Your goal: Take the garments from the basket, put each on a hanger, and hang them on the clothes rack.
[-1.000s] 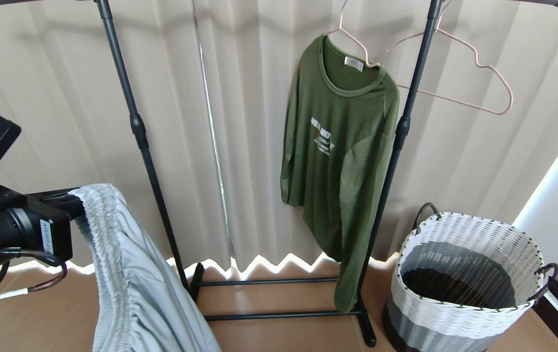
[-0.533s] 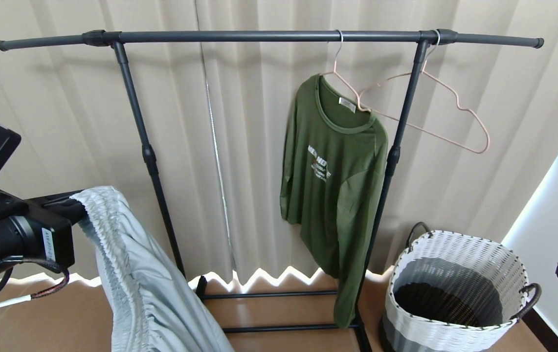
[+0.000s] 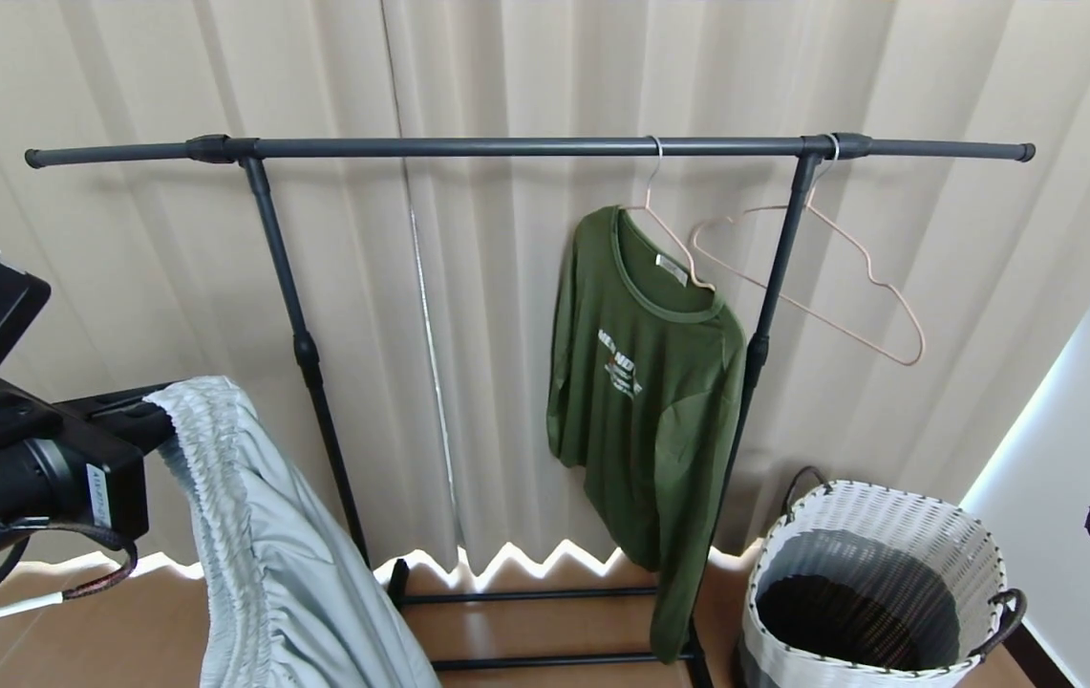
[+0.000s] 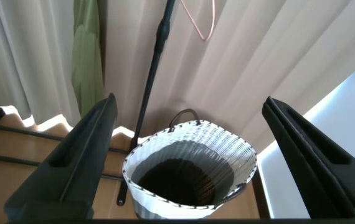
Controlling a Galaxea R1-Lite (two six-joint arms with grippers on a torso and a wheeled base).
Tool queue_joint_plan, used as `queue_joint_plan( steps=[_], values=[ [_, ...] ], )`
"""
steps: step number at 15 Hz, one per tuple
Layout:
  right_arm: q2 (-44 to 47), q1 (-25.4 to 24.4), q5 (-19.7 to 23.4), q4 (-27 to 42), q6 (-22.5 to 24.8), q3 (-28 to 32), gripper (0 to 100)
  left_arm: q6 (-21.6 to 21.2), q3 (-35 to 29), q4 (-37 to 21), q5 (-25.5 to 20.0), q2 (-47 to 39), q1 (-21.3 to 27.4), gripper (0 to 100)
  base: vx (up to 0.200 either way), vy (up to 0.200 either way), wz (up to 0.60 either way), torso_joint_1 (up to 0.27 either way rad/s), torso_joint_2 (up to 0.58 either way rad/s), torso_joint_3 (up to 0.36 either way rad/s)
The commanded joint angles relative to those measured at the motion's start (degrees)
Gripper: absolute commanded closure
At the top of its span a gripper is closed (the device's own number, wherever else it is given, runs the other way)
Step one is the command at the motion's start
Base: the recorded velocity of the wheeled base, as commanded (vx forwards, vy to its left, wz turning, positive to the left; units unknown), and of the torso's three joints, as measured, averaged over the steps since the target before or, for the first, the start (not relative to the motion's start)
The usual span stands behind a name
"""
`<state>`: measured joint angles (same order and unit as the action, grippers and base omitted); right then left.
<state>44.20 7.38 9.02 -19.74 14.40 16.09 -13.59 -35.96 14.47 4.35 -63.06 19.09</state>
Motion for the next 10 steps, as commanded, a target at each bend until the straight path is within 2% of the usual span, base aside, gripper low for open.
queue_joint_plan(
  steps=[1,4,5,7,10],
  values=[
    [0.01,0.01,-0.06,-0.04,0.10,-0.97,0,0.06,0.01,0.03,-0.05,0.31,-0.02,100,0.000,0.000,0.00,0.183,-0.51,-0.310],
    [-0.17,-0.08,1.53,-0.21,-0.07,-0.18,0,0.06,0.63,-0.06,-0.05,1.45,-0.11,100,0.000,0.000,0.00,0.079,-0.20,-0.129],
    [0.01,-0.08,4.16,-0.13,-0.16,0.26,0,0.15,1.25,-0.06,-0.05,1.54,-0.11,100,0.000,0.000,0.00,0.000,0.00,0.000],
    [0.01,-0.08,4.69,-0.04,-0.07,0.26,0,0.41,1.86,-0.06,-0.13,2.15,-0.11,100,0.000,0.000,0.00,0.000,0.00,0.000],
    [0.27,-0.08,4.78,-0.04,0.02,0.52,0,0.41,2.39,-0.06,-0.13,3.21,-0.11,100,0.000,-0.200,0.00,0.002,0.00,0.001]
  ],
)
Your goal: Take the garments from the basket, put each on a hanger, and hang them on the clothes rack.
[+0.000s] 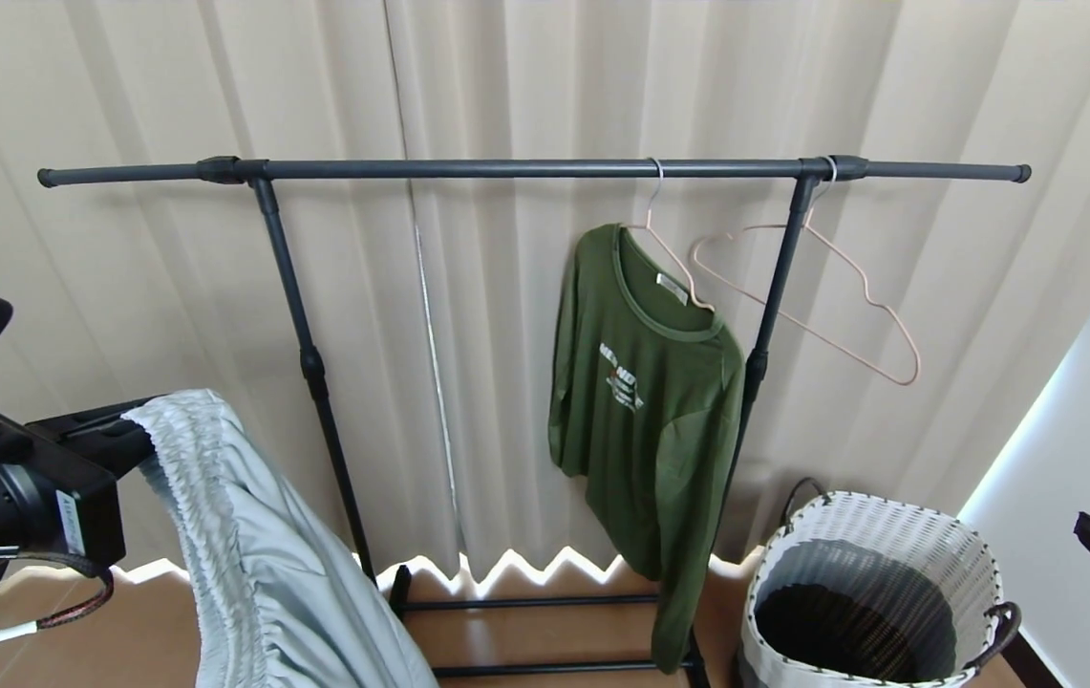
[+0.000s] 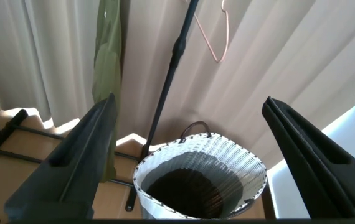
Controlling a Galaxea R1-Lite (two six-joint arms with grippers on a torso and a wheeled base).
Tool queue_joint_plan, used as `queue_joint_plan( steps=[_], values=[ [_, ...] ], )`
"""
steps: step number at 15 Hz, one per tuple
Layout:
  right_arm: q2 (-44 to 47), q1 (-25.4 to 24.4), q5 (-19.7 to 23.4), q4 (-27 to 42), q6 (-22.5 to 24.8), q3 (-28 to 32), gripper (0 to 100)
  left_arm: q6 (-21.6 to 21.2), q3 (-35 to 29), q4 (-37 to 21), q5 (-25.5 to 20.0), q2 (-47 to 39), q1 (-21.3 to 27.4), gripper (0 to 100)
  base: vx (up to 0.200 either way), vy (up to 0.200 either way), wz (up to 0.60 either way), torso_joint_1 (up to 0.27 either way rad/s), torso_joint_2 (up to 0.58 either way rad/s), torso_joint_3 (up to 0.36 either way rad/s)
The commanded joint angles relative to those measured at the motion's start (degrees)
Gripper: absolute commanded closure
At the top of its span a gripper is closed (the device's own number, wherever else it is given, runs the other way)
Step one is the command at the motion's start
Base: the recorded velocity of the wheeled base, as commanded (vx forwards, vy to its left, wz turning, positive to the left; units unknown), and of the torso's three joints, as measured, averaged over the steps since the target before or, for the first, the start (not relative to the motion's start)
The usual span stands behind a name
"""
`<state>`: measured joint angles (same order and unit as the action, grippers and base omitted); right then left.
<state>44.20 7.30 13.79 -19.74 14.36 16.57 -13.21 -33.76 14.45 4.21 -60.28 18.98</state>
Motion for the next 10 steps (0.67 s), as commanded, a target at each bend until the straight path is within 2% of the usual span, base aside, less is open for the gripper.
queue_joint_plan(
  steps=[1,5,10],
  values=[
    [0.27,-0.01,0.01,-0.04,0.05,0.13,0,0.03,0.36,-0.03,0.01,0.52,0.00,100,0.000,-0.200,0.00,-0.002,0.00,-0.002],
    [0.45,-0.01,0.01,0.14,0.05,0.66,0,-0.23,0.71,-0.03,0.01,0.60,0.00,100,0.000,-0.200,0.00,0.008,0.00,0.001],
    [4.14,-0.45,0.27,-0.13,-0.03,2.51,0,-0.32,0.71,0.06,0.01,0.96,0.09,100,0.000,0.000,0.00,0.000,0.00,0.000]
  ],
)
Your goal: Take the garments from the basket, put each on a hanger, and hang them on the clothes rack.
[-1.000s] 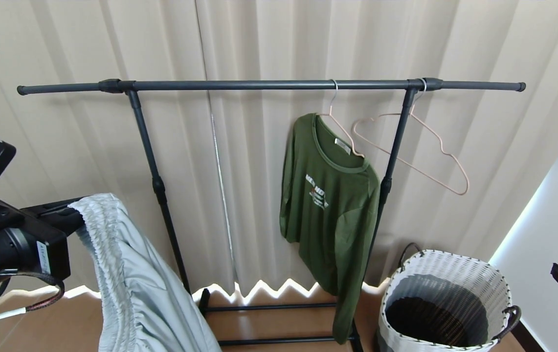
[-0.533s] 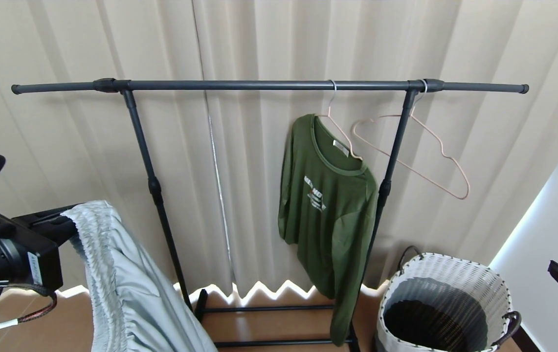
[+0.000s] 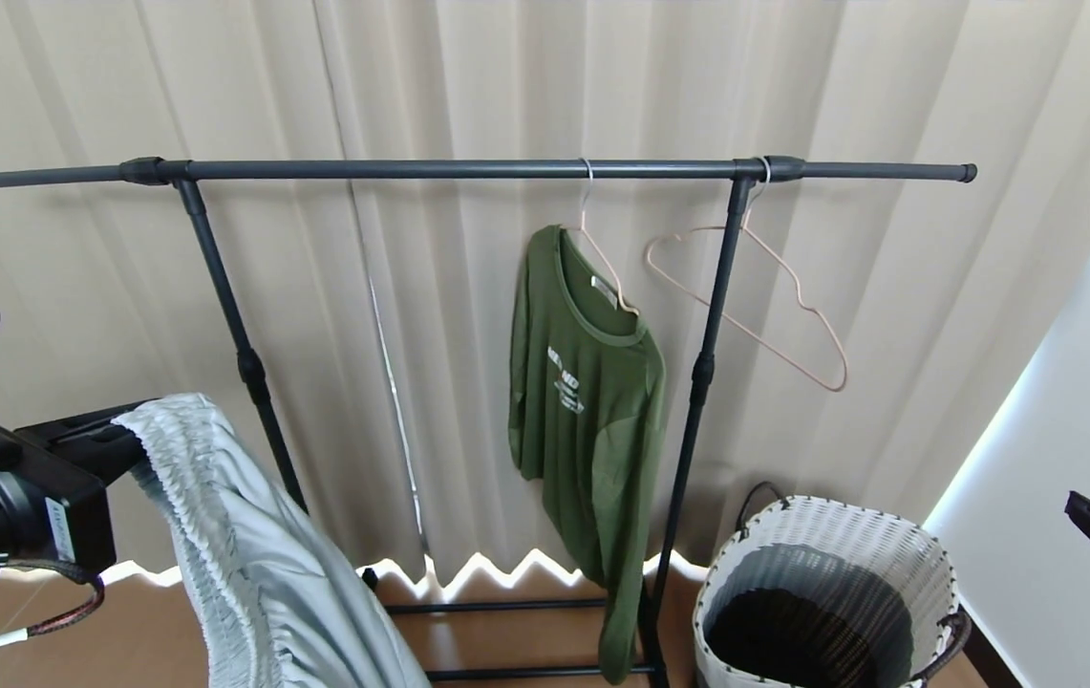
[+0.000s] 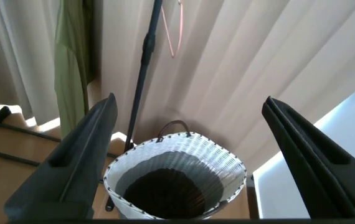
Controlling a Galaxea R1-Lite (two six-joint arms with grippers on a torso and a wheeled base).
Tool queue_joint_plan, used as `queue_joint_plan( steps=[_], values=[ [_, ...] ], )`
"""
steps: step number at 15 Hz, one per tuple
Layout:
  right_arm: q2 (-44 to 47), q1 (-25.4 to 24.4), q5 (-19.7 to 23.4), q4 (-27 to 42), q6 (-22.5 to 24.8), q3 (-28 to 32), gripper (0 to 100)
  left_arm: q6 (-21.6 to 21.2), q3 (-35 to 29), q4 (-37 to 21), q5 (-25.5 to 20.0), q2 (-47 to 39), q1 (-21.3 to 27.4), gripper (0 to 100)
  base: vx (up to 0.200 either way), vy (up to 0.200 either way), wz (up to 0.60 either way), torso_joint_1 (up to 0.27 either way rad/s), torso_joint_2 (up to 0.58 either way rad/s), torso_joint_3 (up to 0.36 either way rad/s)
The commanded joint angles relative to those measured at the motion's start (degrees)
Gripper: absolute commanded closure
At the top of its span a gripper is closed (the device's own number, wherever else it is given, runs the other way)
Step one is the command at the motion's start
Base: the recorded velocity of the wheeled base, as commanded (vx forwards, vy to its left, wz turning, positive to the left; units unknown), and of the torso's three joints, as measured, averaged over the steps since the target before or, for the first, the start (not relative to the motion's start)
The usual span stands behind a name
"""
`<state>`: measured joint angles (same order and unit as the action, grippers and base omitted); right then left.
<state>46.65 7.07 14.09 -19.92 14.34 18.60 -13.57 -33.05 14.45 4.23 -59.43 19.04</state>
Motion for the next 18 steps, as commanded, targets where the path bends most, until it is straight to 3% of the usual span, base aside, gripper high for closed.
queue_joint_plan(
  steps=[1,14,18],
  values=[
    [2.57,-0.22,0.06,0.14,-0.01,1.35,0,0.12,0.09,0.06,-0.01,0.19,0.03,100,0.000,0.000,0.00,0.000,0.00,0.000],
    [5.11,-3.20,1.90,4.89,-0.01,7.15,0,0.12,0.27,-0.03,-0.19,0.19,0.21,100,0.185,0.000,0.00,0.003,0.00,0.004],
    [7.22,-4.35,1.90,7.70,-0.01,10.40,0,0.03,2.46,0.06,-0.45,0.28,0.29,100,0.000,0.000,0.00,0.000,0.00,0.000]
  ],
)
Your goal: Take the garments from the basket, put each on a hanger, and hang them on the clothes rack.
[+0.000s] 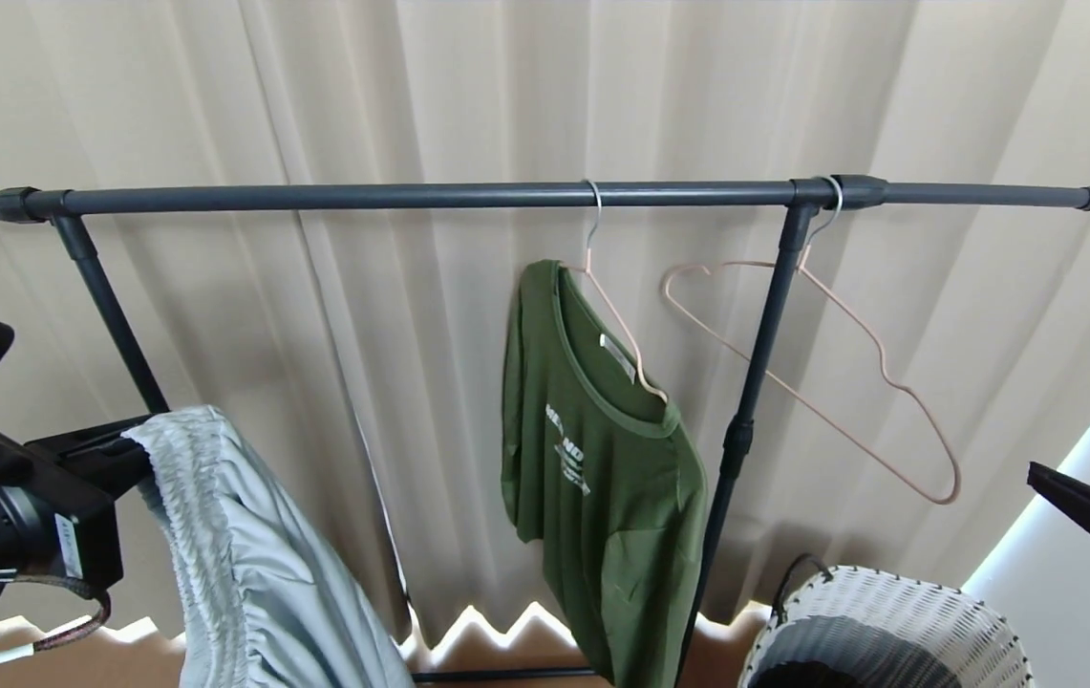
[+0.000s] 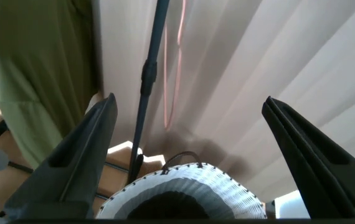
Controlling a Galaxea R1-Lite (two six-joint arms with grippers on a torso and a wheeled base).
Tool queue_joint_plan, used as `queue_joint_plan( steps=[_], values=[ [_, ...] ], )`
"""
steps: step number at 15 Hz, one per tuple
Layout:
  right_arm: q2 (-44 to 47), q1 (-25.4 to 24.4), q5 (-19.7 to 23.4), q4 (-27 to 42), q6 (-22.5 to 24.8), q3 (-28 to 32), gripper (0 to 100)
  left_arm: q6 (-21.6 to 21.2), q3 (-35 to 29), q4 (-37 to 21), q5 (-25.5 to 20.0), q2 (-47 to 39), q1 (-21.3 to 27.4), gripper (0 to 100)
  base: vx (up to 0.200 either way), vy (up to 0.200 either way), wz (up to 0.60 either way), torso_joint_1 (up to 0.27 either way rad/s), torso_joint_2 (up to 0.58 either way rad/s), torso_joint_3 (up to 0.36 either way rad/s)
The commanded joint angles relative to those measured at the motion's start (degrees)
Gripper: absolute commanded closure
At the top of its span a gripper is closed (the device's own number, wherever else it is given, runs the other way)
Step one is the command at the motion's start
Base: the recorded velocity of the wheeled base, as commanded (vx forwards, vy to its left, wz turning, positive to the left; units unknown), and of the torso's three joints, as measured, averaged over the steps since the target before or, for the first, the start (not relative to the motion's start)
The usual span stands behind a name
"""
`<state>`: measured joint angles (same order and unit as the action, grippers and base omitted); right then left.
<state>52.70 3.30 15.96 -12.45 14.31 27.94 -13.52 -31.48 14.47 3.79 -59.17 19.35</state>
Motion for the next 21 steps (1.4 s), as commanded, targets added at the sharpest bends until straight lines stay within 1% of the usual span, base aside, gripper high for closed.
queue_joint_plan(
  steps=[1,3,4,5,6,8,9,10,11,12,13,15,17,18,19,21],
  values=[
    [2.67,-1.55,0.04,1.81,0.01,2.82,0,-0.02,2.38,0.03,-0.01,0.37,-0.01,100,0.000,0.000,0.00,0.000,0.00,0.000],
    [5.40,-2.95,0.04,4.98,0.01,6.16,0,-0.02,4.85,0.12,0.08,1.78,-0.01,100,0.000,0.000,0.00,0.000,0.00,0.000],
    [9.09,-4.53,0.04,8.23,-0.07,9.94,0,-0.02,7.22,0.47,0.08,3.71,-0.10,100,0.000,0.000,0.00,0.000,0.00,0.000],
    [11.02,-5.15,0.04,9.19,-0.07,11.35,0,-0.02,8.27,0.65,0.08,4.59,-0.10,100,0.000,0.000,0.00,0.000,0.00,0.000],
    [16.56,-6.56,-0.23,9.72,-0.16,14.42,0,-0.10,11.09,1.53,0.08,6.61,-0.01,100,0.000,0.000,0.00,0.000,0.00,0.000],
    [23.50,-7.96,-0.58,9.81,-0.25,19.08,0,-0.02,13.37,2.32,0.08,8.99,-0.01,100,0.000,0.000,0.00,0.000,0.00,0.000],
    [26.58,-8.40,-1.54,9.90,-0.25,21.37,0,0.07,13.63,2.40,-0.01,10.13,-0.01,100,0.000,0.000,0.00,0.000,0.00,0.000],
    [29.74,-8.93,-3.39,9.90,-0.25,23.56,0,0.07,14.07,2.40,-0.01,10.75,-0.01,100,0.000,0.000,0.00,0.000,0.00,0.000],
    [30.97,-9.28,-4.27,9.90,-0.25,24.44,0,0.07,14.25,2.40,-0.01,10.75,-0.01,100,0.000,0.000,0.00,0.000,0.00,0.000],
    [34.49,-9.46,-6.11,9.90,-0.34,27.69,0,-0.02,14.60,2.40,-0.01,11.18,0.08,100,0.000,0.000,0.00,0.000,0.00,0.000],
    [36.60,-9.54,-6.47,9.90,-0.51,29.36,0,-0.02,14.69,2.40,-0.01,11.27,0.17,100,0.000,0.000,0.00,0.000,0.00,0.000],
    [39.15,-9.54,-6.99,9.81,-1.30,30.24,0,-0.02,14.78,2.40,-0.01,11.27,0.25,100,0.000,0.000,0.00,0.000,0.00,0.000],
    [40.82,-9.54,-7.08,9.72,-3.06,31.30,0,-0.02,14.78,2.40,-0.01,11.27,0.69,100,0.000,0.000,0.00,0.000,0.00,0.000],
    [42.05,-9.54,-7.26,9.81,-5.52,32.70,0,-0.02,14.78,2.40,-0.01,11.27,1.75,100,0.000,0.000,0.00,0.000,0.00,0.000],
    [42.66,-9.46,-7.52,9.90,-6.75,33.85,0,-0.02,14.69,2.40,-0.01,11.27,2.54,100,0.000,0.000,0.00,0.000,0.00,0.000],
    [43.28,-9.54,-7.96,9.81,-6.75,34.29,0,-0.02,14.60,2.40,-0.01,11.27,2.63,100,0.000,0.000,0.00,0.000,0.00,0.000]
  ],
)
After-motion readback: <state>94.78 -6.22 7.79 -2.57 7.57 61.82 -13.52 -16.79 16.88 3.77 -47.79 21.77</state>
